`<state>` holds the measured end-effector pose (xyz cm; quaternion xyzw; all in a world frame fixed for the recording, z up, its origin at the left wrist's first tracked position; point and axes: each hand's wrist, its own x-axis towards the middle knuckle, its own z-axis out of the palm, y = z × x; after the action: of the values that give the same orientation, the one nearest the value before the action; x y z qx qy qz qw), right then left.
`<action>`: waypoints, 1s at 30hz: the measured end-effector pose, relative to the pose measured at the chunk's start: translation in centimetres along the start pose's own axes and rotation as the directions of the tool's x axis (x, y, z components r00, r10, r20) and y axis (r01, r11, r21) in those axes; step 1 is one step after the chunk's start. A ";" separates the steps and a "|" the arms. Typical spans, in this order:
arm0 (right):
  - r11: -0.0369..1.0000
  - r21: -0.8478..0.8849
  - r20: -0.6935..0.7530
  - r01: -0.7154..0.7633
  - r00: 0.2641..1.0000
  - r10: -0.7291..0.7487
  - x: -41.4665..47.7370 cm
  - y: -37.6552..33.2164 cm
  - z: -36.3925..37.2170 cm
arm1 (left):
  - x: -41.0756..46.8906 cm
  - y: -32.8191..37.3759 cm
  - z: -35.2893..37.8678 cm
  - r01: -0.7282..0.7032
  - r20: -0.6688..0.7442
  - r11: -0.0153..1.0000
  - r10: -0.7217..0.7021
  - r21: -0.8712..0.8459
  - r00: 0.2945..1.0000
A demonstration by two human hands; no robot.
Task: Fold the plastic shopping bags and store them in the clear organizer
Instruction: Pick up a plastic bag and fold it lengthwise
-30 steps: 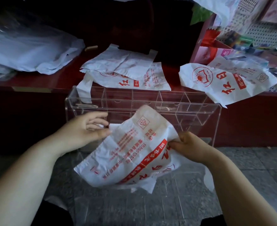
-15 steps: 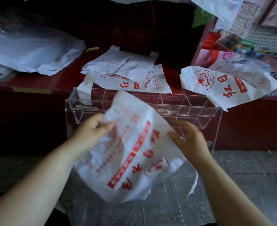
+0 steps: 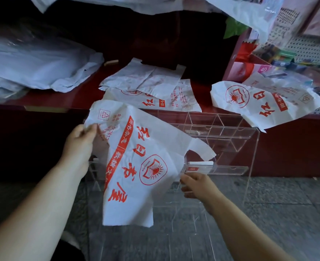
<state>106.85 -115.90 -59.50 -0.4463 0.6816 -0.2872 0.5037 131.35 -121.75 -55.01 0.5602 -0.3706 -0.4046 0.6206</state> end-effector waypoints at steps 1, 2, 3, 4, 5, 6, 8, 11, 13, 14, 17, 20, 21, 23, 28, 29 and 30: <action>0.997 0.083 -0.016 -0.002 1.000 0.003 0.0 -0.1 0.3 | -0.1 0.1 0.1 0.010 0.001 1.000 -0.010 -0.016 1.000; 0.993 0.115 -0.011 -0.005 1.000 0.007 -0.1 -0.2 0.6 | -0.2 0.3 0.2 0.020 0.004 0.999 -0.020 -0.028 1.000; 0.991 0.134 0.007 -0.012 1.000 0.011 -0.1 -0.3 0.7 | -0.4 0.3 0.3 0.028 0.008 0.999 -0.028 -0.036 1.000; 0.989 0.150 0.024 -0.017 1.000 0.014 -0.2 -0.4 0.9 | -0.5 0.4 0.4 0.037 0.013 0.998 -0.036 -0.049 0.999; 0.987 0.157 0.032 -0.018 0.999 0.013 -0.1 -0.3 1.0 | -0.6 0.5 0.5 0.044 0.019 0.997 -0.043 -0.064 0.999; 0.990 0.142 0.022 -0.015 1.000 0.012 -0.1 -0.3 1.0 | -0.8 0.5 0.6 0.050 0.027 0.996 -0.049 -0.071 0.998; 0.995 0.103 -0.021 0.015 1.000 -0.013 -0.2 -0.7 0.7 | -1.0 0.9 0.7 0.038 0.038 0.996 -0.035 -0.083 0.999; 0.938 0.270 -0.150 0.215 0.972 -0.179 -0.3 -2.1 -0.8 | -1.0 2.0 0.3 -0.044 0.024 0.989 0.048 -0.140 0.999; 0.838 0.402 -0.299 0.368 0.918 -0.260 -0.6 -3.0 -2.6 | -1.0 2.7 -0.2 -0.072 0.058 0.986 0.082 -0.152 0.995; 0.804 0.430 -0.353 0.411 0.896 -0.269 -0.8 -3.3 -3.5 | -1.1 2.8 -0.3 -0.071 0.086 0.989 0.083 -0.131 0.993; 0.807 0.437 -0.393 0.397 0.891 -0.226 -0.7 -3.1 -4.8 | -1.7 2.1 -0.2 -0.049 0.163 0.999 0.048 0.001 0.985; 0.850 0.462 -0.204 0.254 0.963 -0.177 -0.8 -2.5 -5.0 | -2.0 1.3 0.0 -0.016 0.201 0.996 -0.001 0.083 0.980; 0.880 0.434 -0.091 0.192 0.981 -0.170 -1.0 -2.4 -5.0 | -2.0 1.1 0.0 0.002 0.214 0.996 -0.022 0.092 0.977; 0.925 0.362 0.067 0.111 0.987 -0.145 -1.3 -2.3 -5.0 | -1.9 0.9 0.0 0.050 0.236 0.994 -0.073 0.100 0.969; 0.898 0.433 0.010 0.083 0.995 -0.097 -1.4 -2.3 -5.4 | -1.9 0.7 -0.7 0.139 0.308 0.978 -0.181 0.156 0.934; 0.893 0.444 0.007 0.076 0.996 -0.088 -1.4 -2.3 -5.6 | -1.8 0.7 -0.9 0.133 0.307 0.976 -0.181 0.172 0.934; 0.887 0.457 0.010 0.070 0.996 -0.084 -1.5 -2.2 -5.7 | -1.7 0.7 -1.2 0.126 0.309 0.975 -0.180 0.185 0.934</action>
<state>102.29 -115.86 -55.10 -0.3462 0.5695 -0.4525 0.5925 131.85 -119.68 -54.44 0.5619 -0.4543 -0.5068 0.4702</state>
